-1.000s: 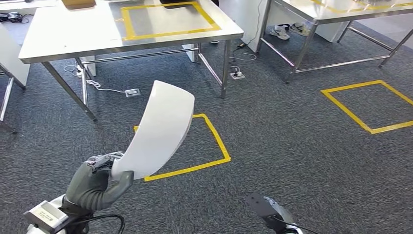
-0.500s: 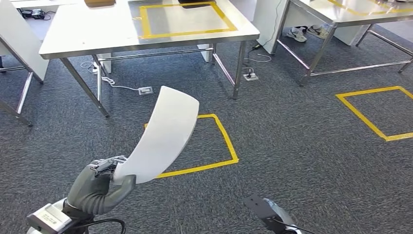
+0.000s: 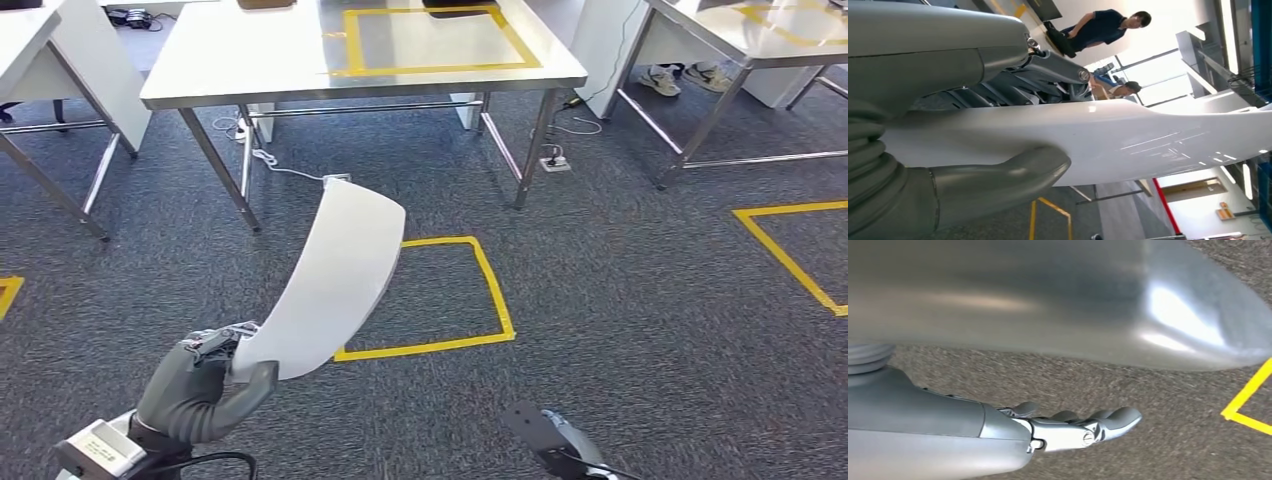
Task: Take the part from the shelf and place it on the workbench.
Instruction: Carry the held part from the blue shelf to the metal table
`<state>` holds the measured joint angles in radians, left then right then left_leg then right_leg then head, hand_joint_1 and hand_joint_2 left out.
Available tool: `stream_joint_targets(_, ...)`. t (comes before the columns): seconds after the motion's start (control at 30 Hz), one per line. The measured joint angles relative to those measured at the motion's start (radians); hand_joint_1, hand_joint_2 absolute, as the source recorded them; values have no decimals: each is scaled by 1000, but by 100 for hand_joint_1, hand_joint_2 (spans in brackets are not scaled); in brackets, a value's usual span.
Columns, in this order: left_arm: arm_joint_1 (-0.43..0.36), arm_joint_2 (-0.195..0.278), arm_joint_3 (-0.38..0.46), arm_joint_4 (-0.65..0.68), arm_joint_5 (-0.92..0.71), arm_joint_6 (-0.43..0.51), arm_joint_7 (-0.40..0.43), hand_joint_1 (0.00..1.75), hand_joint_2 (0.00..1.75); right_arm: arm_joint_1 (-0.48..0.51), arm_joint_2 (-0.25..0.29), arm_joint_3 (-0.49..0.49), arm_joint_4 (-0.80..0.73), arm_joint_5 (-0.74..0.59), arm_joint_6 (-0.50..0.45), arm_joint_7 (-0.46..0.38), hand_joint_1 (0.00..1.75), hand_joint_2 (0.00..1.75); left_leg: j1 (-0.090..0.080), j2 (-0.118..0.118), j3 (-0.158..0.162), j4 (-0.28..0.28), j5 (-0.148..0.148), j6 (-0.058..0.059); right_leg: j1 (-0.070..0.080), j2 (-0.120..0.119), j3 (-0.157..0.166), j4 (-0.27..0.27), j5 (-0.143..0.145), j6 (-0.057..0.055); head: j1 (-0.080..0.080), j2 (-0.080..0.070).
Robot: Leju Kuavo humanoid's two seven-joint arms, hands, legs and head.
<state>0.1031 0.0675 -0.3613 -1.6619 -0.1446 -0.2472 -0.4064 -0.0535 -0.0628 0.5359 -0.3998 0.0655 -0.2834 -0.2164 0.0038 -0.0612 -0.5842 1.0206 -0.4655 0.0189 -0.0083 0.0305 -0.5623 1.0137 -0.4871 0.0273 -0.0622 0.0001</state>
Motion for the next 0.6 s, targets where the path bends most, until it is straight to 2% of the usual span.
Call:
stream_joint_targets(0.07,0,0,0,-1,0,0,0,175,175,-1,0,0,0,0,0,0,0,0,0,-8,-2,-3,2,-14,0,-9,0,-5,2,-8,0,0)
stream_joint_targets(0.13,-1,0,0,-2,0,0,0,175,175,-2,0,0,0,0,0,0,0,0,-1,6,-11,19,-15,-26,-4,-18,3,-13,8,-21,0,0)
stream_joint_targets(0.17,-2,0,0,-2,0,0,0,175,175,-2,1,0,0,0,0,0,0,0,-1,19,-27,57,-39,-31,-7,-23,4,-16,10,-26,-1,0)
stream_joint_targets(0.23,-3,1,0,-1,0,0,0,175,175,-1,2,0,0,-1,0,0,0,0,0,43,-85,185,-106,-38,-6,-33,5,-15,9,-31,-2,0)
stream_joint_targets(0.27,-2,1,0,0,0,0,0,175,175,0,2,0,0,-2,0,0,0,0,1,47,-112,242,-128,-41,-6,-38,4,-14,8,-32,-2,0)
stream_joint_targets(0.3,-1,3,0,1,0,0,0,175,175,0,4,0,0,-2,0,0,0,0,2,49,-126,273,-133,-43,-5,-43,3,-12,7,-32,-2,0)
stream_joint_targets(0.33,-1,4,0,2,0,0,0,175,175,0,5,0,0,-2,1,0,0,0,3,50,-121,265,-118,-44,-5,-45,3,-10,6,-31,-2,0)
stream_joint_targets(0.37,-1,6,0,2,0,0,0,175,175,-1,8,0,0,-3,2,0,0,0,4,52,-98,222,-89,-44,-6,-47,3,-8,5,-30,-2,0)
stream_joint_targets(0.4,-1,8,0,2,1,1,0,175,175,-1,11,0,0,-3,5,0,0,0,4,55,-62,154,-56,-42,-6,-48,4,-6,3,-27,-2,0)
stream_joint_targets(0.47,0,12,0,1,7,4,0,175,175,-1,15,0,0,-4,9,-2,0,0,3,62,-5,38,-19,-33,-2,-49,3,1,-3,-18,-2,0)
stream_joint_targets(0.5,4,14,0,-2,13,7,-2,175,175,2,16,0,0,-4,9,-5,0,0,2,63,8,10,-15,-27,0,-49,2,3,-5,-13,-1,0)
stream_joint_targets(0.6,36,20,1,-17,34,28,-16,175,175,21,19,2,0,-1,-1,-19,0,0,0,60,10,1,-16,-16,4,-50,3,2,-8,-26,0,0)
